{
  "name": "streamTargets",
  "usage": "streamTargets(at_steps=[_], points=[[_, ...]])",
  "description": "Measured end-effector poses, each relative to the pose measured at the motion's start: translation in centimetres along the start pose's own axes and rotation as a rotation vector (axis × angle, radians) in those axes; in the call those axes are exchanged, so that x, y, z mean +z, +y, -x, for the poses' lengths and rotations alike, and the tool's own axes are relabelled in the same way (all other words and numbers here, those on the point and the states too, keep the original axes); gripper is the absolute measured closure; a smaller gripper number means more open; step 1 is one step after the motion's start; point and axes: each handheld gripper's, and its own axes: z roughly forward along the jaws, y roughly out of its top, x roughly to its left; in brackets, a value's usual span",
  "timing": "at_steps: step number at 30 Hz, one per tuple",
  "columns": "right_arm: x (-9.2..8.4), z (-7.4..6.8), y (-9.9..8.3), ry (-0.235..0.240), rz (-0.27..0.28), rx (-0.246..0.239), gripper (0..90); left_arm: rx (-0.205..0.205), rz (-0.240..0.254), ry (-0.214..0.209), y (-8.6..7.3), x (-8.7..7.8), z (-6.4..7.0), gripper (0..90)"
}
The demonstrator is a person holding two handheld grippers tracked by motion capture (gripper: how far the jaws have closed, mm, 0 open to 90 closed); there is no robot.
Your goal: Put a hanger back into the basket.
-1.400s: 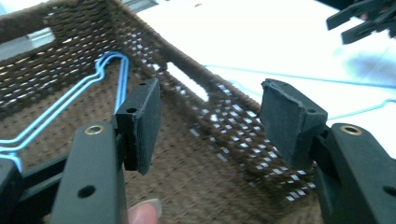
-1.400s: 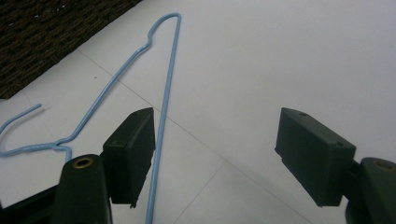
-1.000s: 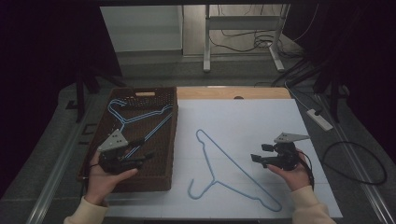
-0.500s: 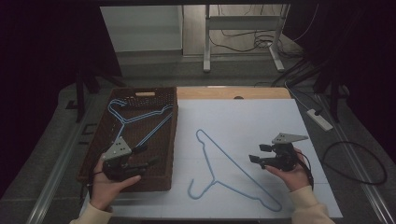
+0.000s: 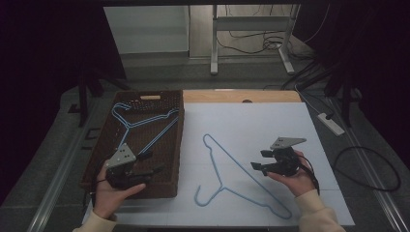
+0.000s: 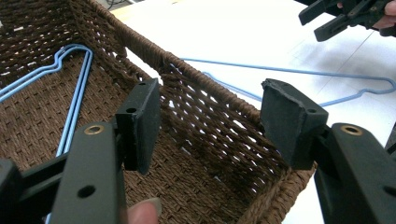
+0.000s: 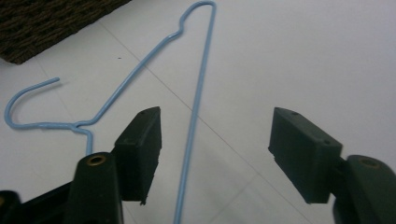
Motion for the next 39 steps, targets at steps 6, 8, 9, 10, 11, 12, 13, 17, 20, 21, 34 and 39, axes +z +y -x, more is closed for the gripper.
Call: streamTargets(at_steps=[6, 8, 9, 10, 11, 12, 13, 17, 20, 21, 34, 39], points=[[1.0, -1.5, 0.9, 0.08, -0.058, -0.086, 36.8, 0.009, 0.003, -0.004, 0.1, -0.1, 0.3, 39.3], [1.5, -2.7, 1.3, 0.114, -0.098, -0.148, 36.7, 0.013, 0.003, -0.008, 0.1, -0.1, 0.4, 39.2], [1.7, -3.0, 1.5, 0.123, -0.109, -0.165, 36.8, 0.014, 0.002, -0.008, 0.1, -0.1, 0.5, 39.2], [1.9, -3.3, 1.6, 0.134, -0.118, -0.174, 37.0, 0.014, 0.002, -0.009, 0.1, -0.1, 0.5, 39.1], [1.9, -3.3, 1.6, 0.134, -0.118, -0.174, 37.0, 0.014, 0.002, -0.009, 0.1, -0.1, 0.5, 39.1], [2.1, -3.6, 1.8, 0.142, -0.125, -0.189, 37.2, 0.013, 0.001, -0.009, 0.1, -0.1, 0.5, 39.1], [2.3, -4.0, 2.0, 0.155, -0.137, -0.209, 37.4, 0.013, 0.001, -0.009, 0.1, -0.1, 0.5, 39.1], [2.7, -4.9, 2.4, 0.183, -0.171, -0.273, 38.4, 0.011, 0.002, -0.008, 0.0, -0.1, 0.5, 39.1], [3.0, -5.1, 2.7, 0.169, -0.195, -0.292, 39.1, 0.011, 0.002, -0.01, 0.0, 0.0, 0.5, 39.1], [3.1, -5.0, 2.8, 0.164, -0.199, -0.291, 39.8, 0.012, 0.002, -0.01, 0.0, 0.0, 0.5, 39.1], [8.7, -2.5, 6.2, 0.152, -0.28, -0.264, 89.8, 0.008, -0.003, -0.011, -0.1, 0.1, 0.4, 39.1], [11.5, -1.5, 6.4, 0.122, -0.317, -0.237, 90.0, 0.01, -0.004, -0.009, -0.2, 0.1, 0.4, 39.1]])
